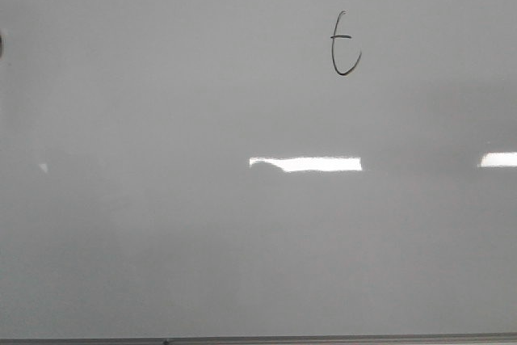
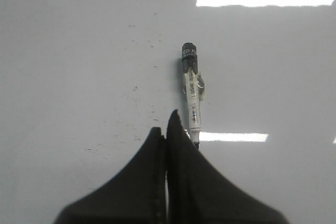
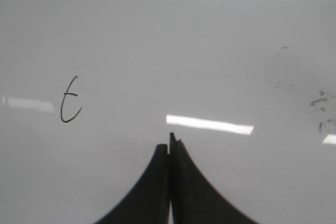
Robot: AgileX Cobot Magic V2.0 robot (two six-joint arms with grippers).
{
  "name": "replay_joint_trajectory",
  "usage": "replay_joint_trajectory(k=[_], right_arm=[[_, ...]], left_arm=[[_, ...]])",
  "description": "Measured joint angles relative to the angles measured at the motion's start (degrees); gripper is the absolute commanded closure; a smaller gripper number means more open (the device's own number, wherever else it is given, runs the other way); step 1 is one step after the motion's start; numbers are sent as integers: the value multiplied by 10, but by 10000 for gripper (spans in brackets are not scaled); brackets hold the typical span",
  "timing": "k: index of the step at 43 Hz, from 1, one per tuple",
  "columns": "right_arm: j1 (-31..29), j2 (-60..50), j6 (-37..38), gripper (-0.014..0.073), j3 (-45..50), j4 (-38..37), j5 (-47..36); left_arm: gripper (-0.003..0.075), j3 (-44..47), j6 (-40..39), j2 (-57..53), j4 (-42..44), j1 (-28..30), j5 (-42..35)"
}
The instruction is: Write number 6 on whiteboard
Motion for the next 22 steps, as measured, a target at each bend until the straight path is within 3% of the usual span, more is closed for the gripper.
replay_joint_trajectory(k=[1, 22], right_arm=[[-51, -58, 11, 660, 106, 32, -35], [-42, -58, 11, 660, 106, 32, -34]], left_arm=[[741, 0, 0, 0, 0, 0, 0], [741, 0, 0, 0, 0, 0, 0]])
